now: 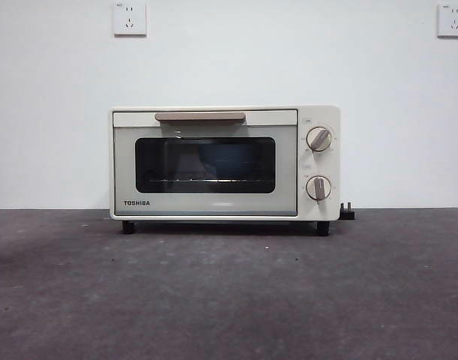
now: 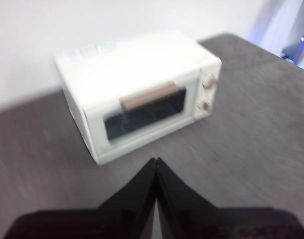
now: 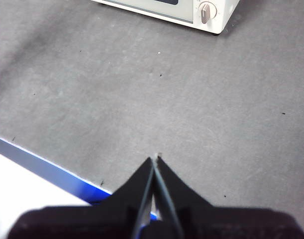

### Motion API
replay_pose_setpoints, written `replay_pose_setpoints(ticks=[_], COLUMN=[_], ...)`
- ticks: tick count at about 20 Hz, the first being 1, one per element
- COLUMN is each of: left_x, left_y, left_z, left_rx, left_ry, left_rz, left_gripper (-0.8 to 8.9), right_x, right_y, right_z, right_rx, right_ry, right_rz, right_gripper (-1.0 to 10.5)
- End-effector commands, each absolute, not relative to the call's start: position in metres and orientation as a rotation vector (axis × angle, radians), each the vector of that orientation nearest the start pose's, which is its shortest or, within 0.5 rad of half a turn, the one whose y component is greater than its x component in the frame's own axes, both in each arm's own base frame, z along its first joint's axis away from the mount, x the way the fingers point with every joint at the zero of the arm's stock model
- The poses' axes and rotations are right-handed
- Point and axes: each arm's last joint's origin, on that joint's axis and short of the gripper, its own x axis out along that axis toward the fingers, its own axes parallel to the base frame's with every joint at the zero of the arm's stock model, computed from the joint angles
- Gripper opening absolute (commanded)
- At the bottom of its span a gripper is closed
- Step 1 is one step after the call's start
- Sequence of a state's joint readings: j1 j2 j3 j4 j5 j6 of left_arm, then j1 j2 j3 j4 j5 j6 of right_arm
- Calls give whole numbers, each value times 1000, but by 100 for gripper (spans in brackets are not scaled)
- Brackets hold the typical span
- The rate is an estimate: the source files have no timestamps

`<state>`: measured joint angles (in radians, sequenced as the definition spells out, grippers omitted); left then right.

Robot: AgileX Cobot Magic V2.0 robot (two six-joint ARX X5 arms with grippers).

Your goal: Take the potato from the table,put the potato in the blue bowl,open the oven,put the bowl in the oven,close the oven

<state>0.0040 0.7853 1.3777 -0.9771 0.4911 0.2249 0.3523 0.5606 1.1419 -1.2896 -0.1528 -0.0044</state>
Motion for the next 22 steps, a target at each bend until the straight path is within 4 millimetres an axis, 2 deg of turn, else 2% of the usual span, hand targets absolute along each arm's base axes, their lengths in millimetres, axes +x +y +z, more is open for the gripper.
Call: replay_pose_setpoints(ticks=[1,4,6,10,13,17,22], left_x=[97,103,101,94,94,95,97], left_y=[-13,-11,-8,-1,0,0,0], left_z=[425,378,340,267,223,185,160], left_rx=[257,325,301,166,153,135,67], left_ry=[63,-214,-294,-238,-135,9,60], left_rz=[-500,-392,-266,-45,-12,-16,-17], left_gripper=[-4,-4,-4,-4,-4,-4,-4], right_x=[38,38,38,38,38,38,38], right_y=[19,19,19,19,19,19,19], right_z=[364,364,364,364,364,364,364], right_rx=[-77,-77,-77,-77,-77,-77,-77], right_ry=[715,715,715,716,716,716,716], right_rz=[482,482,482,482,481,482,482], right_gripper=[-2,-2,-2,-2,-2,-2,-2])
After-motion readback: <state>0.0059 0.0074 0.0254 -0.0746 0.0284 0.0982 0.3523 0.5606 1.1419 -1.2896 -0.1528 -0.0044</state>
